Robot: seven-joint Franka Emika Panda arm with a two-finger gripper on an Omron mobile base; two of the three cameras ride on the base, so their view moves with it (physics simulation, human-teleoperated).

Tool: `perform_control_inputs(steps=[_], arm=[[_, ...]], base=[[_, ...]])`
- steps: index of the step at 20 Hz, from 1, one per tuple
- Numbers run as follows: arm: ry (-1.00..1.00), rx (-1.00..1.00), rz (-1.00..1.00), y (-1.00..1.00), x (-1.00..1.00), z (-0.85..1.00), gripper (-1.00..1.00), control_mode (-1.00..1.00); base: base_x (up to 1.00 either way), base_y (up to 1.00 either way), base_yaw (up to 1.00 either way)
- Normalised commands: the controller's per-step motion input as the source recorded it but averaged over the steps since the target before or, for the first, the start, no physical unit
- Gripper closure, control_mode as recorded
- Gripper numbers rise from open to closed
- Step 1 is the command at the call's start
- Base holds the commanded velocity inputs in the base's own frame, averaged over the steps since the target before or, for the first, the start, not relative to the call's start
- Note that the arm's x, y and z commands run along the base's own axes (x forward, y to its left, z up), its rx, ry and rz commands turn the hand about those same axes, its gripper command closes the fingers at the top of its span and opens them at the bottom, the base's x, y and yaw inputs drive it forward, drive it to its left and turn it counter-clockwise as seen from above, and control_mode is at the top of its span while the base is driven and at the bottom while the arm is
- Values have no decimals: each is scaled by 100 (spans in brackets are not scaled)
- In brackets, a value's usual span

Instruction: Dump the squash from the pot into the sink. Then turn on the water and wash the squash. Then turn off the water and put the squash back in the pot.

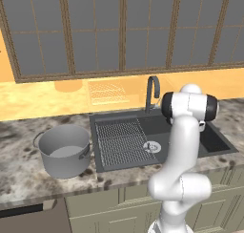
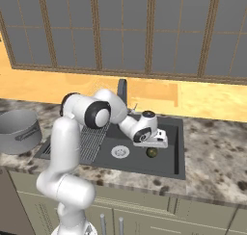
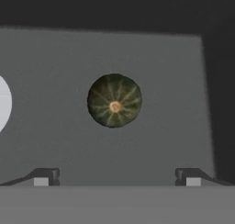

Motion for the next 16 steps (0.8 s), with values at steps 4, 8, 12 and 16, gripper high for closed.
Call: perform_control_inputs(steps=[4,8,12,16], arm=[[0,2,8,0,13,-20,-100,-100],[0,2,8,0,20,-24,-100,-100],[0,1,7,0,23,-22,-100,-100],[0,0,3,-1,25,-26,-100,-100]], base=[[0,0,0],[0,0,0],[0,0,0],[0,0,0]])
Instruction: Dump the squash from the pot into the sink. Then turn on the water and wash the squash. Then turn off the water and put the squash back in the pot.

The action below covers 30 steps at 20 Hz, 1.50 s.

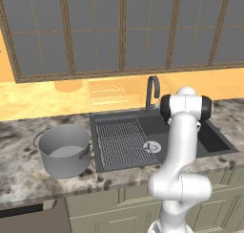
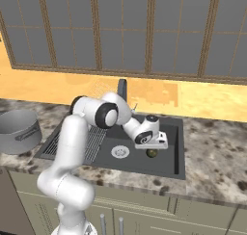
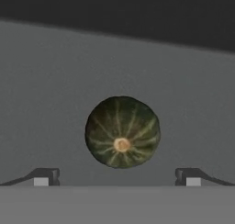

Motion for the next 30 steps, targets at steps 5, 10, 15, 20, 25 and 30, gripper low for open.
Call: perform_control_inputs(steps=[5,10,15,20,25,30], arm=[[2,0,1,-8,27,-28,-100,-100],[2,0,1,-9,23,-31,-100,-100],[1,0,2,-3,26,-26,-100,-100],[1,0,1,0,11,-29,-100,-100],[2,0,0,0,-4,-30,-100,-100],[0,0,0,-11,-39,-21,-100,-100]], base=[[0,0,0],[0,0,0],[0,0,0],[0,0,0],[0,0,0],[0,0,0]])
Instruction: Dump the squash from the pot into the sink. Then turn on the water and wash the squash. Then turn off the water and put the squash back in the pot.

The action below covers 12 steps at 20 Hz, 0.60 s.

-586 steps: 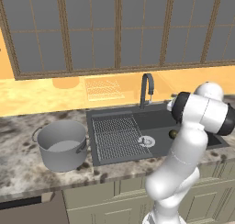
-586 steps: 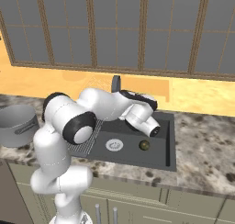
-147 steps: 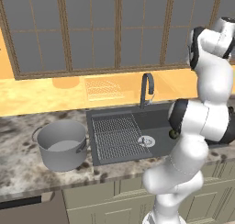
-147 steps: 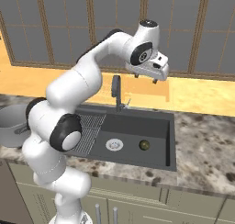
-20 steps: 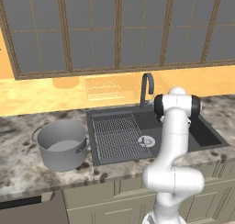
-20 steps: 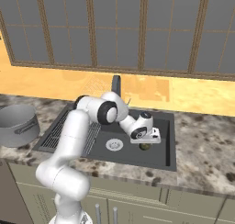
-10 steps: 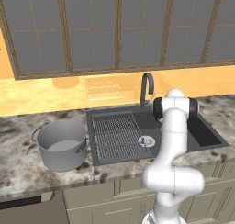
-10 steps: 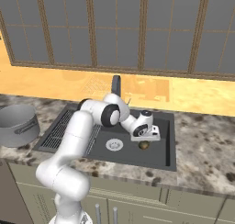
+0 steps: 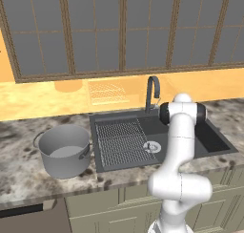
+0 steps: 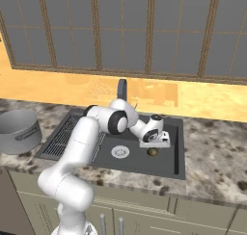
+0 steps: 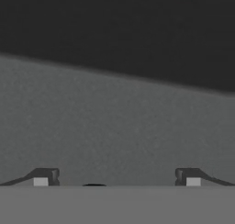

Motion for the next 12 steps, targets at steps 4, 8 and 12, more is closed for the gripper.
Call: perform_control_inputs(steps=[4,8,12], arm=[[0,0,0,-11,-62,-12,-100,-100],[0,0,0,0,-66,-15,-100,-100],[0,0,0,0,-51,-24,-100,-100]], base=[[0,0,0],[0,0,0],[0,0,0]])
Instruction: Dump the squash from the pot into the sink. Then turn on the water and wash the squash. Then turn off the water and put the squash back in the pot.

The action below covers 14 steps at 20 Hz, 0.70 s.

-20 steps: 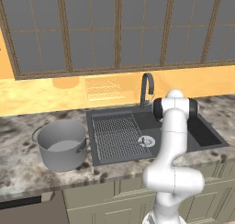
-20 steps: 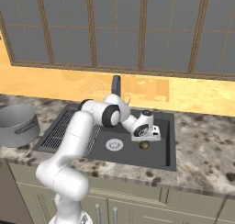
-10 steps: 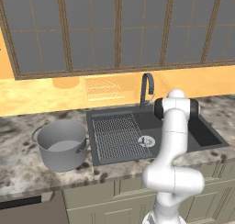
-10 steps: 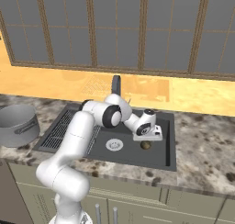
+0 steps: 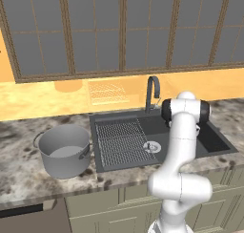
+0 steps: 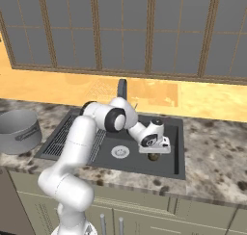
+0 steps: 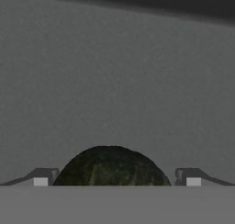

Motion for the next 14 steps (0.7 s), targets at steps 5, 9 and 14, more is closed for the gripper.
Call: perform_control_inputs(steps=[5,9,14], arm=[[1,0,0,0,-39,-28,100,-100],[3,0,0,0,-36,-24,100,-100],[-1,0,-1,0,-53,14,100,-100]], base=[[0,0,0],[0,0,0],[0,0,0]])
